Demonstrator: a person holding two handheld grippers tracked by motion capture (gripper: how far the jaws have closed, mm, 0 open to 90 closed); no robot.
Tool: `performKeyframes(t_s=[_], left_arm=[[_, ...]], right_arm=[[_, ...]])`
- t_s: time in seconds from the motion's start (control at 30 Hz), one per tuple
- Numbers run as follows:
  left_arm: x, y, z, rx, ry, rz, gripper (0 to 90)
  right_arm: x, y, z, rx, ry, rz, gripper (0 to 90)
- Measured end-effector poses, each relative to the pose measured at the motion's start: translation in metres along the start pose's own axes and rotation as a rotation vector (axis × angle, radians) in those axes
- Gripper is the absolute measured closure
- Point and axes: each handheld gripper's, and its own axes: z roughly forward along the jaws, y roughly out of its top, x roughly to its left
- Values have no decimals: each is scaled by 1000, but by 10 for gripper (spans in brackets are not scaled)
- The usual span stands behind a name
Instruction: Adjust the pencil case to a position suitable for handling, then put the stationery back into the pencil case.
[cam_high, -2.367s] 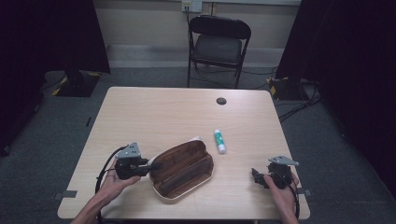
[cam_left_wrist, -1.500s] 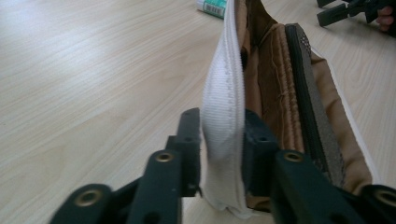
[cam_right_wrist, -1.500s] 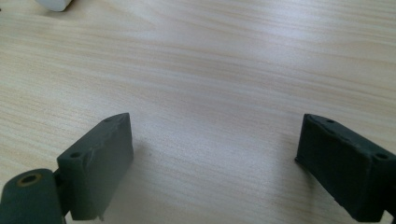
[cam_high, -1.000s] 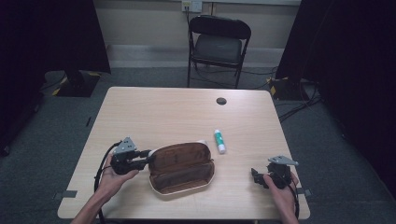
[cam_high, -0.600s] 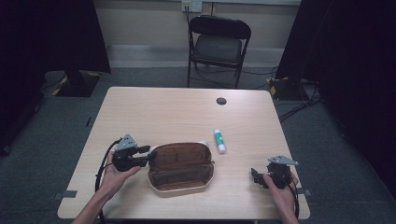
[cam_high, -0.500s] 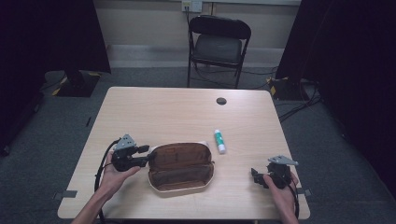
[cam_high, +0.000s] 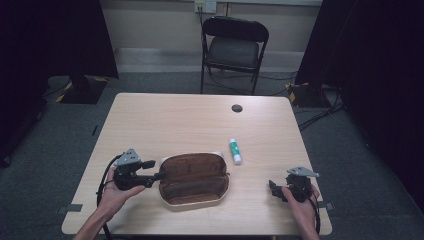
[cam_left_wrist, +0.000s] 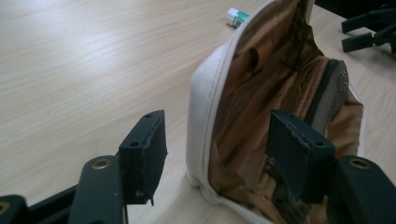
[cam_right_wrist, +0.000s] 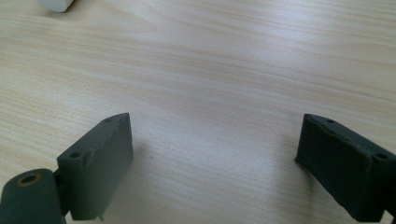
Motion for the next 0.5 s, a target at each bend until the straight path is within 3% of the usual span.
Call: performKeyframes(t_s=[0.1,0.2,0.23,0.33,0.5], left_arm=[[6,-9,-9,21,9,1,315],[13,-16,-18,9,18,10,309],[16,-17,-19,30,40,15,309],[23,-19,-15,55,52,-7,273],[29,-30,-7,129,100,-2,185]], right_arm=[[0,0,0,0,0,0,96],[0,0,0,0,0,0,96],[0,0,0,0,1,-1,96],[0,1,0,1,8,-8,98],[5,3,2,-6,41,-36,143]])
